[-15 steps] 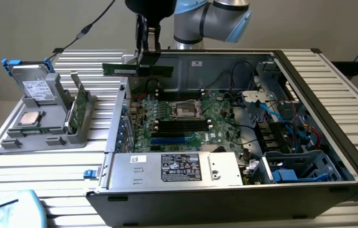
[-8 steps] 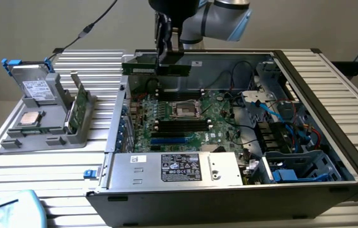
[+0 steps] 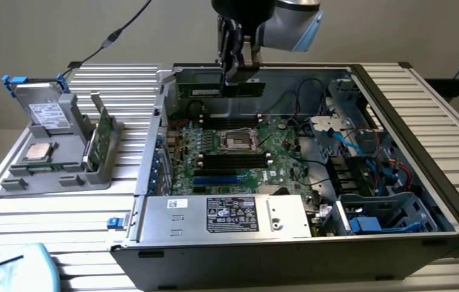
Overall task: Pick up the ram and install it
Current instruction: 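Pick up the ram and move it above insertion slot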
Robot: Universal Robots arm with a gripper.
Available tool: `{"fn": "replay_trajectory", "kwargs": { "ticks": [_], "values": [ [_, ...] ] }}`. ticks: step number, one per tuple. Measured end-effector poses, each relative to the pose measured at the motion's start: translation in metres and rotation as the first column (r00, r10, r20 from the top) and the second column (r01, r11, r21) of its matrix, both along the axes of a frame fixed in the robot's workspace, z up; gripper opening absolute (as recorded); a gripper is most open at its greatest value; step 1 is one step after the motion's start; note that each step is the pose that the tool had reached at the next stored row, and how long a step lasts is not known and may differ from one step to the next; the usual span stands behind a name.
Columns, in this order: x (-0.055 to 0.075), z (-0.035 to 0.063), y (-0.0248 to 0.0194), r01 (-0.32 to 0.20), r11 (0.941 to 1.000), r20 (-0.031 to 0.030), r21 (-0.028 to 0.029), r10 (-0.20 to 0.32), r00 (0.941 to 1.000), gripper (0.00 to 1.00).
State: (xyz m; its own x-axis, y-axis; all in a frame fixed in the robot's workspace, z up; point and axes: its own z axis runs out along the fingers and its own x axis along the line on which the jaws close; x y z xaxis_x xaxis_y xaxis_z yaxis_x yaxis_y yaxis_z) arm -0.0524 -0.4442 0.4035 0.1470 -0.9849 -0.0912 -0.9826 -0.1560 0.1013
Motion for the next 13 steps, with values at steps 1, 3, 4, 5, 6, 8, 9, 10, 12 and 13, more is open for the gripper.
{"fn": "replay_trajectory", "kwargs": {
  "ticks": [1,3,4,5,6,8,9,10,12,13],
  "values": [
    [0.002,-0.0001,0.0006,0.0,1.0,0.0088,0.0,0.0,1.0,0.15],
    [0.005,-0.0001,0.0021,0.0,1.0,0.019,-0.0002,0.0,0.9998,0.15],
    [0.006,-0.0003,0.0027,0.001,1.0,0.0201,-0.0001,-0.001,0.9998,0.15],
    [0.007,-0.0005,0.0032,0.002,1.0,0.0204,-0.0003,-0.002,0.9998,0.15],
    [0.008,-0.0008,0.0036,0.005,1.0,0.0207,-0.0002,-0.005,0.9998,0.15],
    [0.009,-0.0015,0.0041,0.011,0.9999,0.0211,0.0,-0.011,0.9997,0.15],
    [0.01,-0.0018,0.0043,0.014,0.9999,0.0212,0.0001,-0.014,0.9997,0.15],
    [0.01,-0.0022,0.0045,0.017,0.9999,0.0212,0.0,-0.017,0.9996,0.15],
    [0.012,-0.0029,0.0049,0.024,0.9997,0.0213,0.0,-0.024,0.9995,0.15],
    [0.012,-0.0032,0.005,0.028,0.9996,0.0214,0.0,-0.028,0.9994,0.15]
  ]
}}
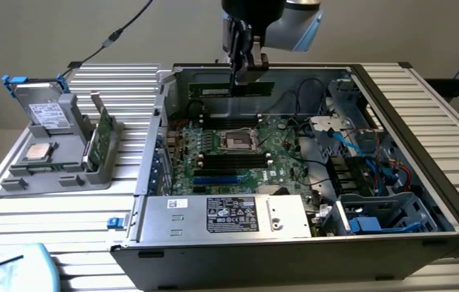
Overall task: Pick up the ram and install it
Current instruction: 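Pick up the ram and move it above insertion slot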
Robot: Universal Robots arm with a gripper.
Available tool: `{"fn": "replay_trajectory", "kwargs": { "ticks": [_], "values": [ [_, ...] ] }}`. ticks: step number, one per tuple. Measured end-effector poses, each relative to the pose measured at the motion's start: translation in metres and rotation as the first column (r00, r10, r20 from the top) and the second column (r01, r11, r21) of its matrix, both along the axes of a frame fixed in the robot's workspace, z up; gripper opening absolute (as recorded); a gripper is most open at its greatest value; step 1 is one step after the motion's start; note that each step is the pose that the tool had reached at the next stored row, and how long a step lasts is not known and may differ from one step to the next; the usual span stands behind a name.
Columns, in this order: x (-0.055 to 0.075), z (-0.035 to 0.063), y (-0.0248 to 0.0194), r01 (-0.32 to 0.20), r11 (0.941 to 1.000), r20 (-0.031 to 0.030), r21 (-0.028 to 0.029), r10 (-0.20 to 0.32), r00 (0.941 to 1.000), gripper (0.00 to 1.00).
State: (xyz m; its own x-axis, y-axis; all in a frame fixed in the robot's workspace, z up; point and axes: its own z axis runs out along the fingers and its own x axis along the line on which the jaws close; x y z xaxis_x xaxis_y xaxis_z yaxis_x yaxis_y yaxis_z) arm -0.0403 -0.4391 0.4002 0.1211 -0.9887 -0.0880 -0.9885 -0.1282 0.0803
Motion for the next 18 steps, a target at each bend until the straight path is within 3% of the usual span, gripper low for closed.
{"fn": "replay_trajectory", "kwargs": {
  "ticks": [18],
  "values": [
    [0.007,-0.0116,0.001,0.103,0.9947,0.001,0.0,-0.103,0.9947,0.15]
  ]
}}
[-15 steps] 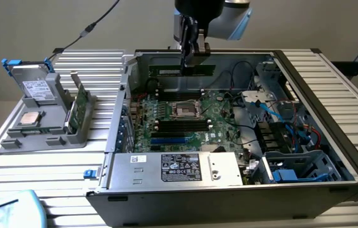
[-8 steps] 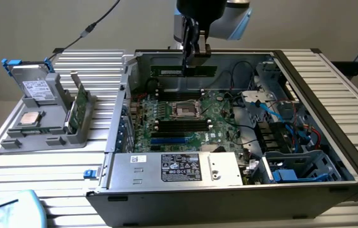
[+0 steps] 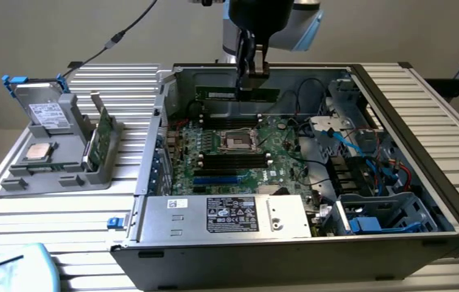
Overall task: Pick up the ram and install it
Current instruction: 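Pick up the ram and move it above insertion slot, then insert the ram into the slot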
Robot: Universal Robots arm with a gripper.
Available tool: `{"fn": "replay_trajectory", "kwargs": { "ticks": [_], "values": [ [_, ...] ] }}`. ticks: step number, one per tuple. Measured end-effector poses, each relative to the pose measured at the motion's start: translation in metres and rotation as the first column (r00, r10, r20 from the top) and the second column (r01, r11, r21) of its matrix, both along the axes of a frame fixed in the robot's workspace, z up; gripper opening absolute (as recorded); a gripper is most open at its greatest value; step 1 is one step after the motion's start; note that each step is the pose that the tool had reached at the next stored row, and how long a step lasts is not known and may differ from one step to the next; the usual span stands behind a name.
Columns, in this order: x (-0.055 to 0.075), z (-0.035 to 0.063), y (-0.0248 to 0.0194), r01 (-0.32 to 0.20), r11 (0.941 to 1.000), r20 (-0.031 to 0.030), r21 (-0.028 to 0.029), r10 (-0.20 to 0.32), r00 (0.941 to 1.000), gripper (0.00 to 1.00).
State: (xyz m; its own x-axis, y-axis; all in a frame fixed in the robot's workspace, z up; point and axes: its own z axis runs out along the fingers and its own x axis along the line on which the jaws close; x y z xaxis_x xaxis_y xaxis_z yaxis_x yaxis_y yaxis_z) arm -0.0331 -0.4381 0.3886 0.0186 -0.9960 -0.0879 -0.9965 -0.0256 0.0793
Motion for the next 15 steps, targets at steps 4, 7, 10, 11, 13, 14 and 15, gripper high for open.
{"fn": "replay_trajectory", "kwargs": {
  "ticks": [4,7,10,11,13,14,15],
  "values": [
    [0.002,-0.0029,0.0008,0.017,0.9999,0.0026,-0.0002,-0.017,0.9999,0.15],
    [0.004,-0.0048,0.0018,0.026,0.9997,0.0052,-0.0009,-0.026,0.9996,0.15],
    [0.004,-0.0081,0.005,0.03,0.9995,0.0072,-0.0032,-0.03,0.9995,0.15],
    [0.005,-0.0092,0.0063,0.03,0.9995,0.0074,-0.0045,-0.03,0.9995,0.15],
    [0.005,-0.0114,0.0091,0.03,0.9995,0.0077,-0.0087,-0.03,0.9995,0.15],
    [0.005,-0.0123,0.0104,0.03,0.9995,0.0079,-0.0118,-0.03,0.9995,0.15],
    [0.005,-0.0133,0.0116,0.03,0.9994,0.0083,-0.0158,-0.03,0.9995,0.15]
  ]
}}
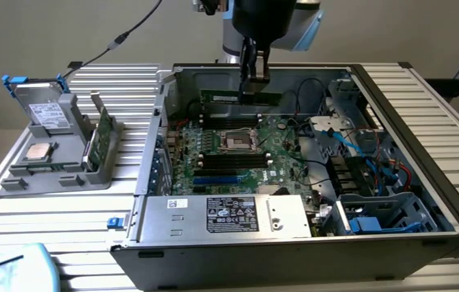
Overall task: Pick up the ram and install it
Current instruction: 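Insert the ram into the slot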
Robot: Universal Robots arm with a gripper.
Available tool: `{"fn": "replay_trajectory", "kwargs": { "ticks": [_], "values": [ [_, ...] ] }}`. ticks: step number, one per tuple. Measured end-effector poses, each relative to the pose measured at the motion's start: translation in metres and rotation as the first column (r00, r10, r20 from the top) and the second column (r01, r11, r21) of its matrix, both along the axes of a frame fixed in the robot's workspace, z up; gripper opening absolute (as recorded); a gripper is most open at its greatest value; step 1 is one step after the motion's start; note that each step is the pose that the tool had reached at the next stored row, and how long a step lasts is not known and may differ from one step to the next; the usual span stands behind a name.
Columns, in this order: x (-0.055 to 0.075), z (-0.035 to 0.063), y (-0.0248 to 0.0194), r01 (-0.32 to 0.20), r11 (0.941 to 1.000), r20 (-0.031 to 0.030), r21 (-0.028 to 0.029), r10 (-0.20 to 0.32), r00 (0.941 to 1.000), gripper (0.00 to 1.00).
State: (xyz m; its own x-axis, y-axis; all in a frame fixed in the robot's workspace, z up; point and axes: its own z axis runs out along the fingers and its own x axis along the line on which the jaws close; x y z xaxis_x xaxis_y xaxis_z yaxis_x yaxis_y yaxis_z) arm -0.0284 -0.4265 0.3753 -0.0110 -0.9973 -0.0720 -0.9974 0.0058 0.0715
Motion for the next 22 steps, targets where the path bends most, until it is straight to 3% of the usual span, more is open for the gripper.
{"fn": "replay_trajectory", "kwargs": {
  "ticks": [4,7,22],
  "values": [
    [0.0,-0.0032,0.0008,0.0,0.9999,0.0078,-0.0153,0.0,1.0,0.15],
    [0.0,-0.0058,0.0009,0.0,0.9998,0.0149,-0.0214,0.0,0.9999,0.15],
    [0.001,-0.0323,0.0039,-0.014,0.9993,0.0171,-0.0358,0.014,0.9998,0.15]
  ]
}}
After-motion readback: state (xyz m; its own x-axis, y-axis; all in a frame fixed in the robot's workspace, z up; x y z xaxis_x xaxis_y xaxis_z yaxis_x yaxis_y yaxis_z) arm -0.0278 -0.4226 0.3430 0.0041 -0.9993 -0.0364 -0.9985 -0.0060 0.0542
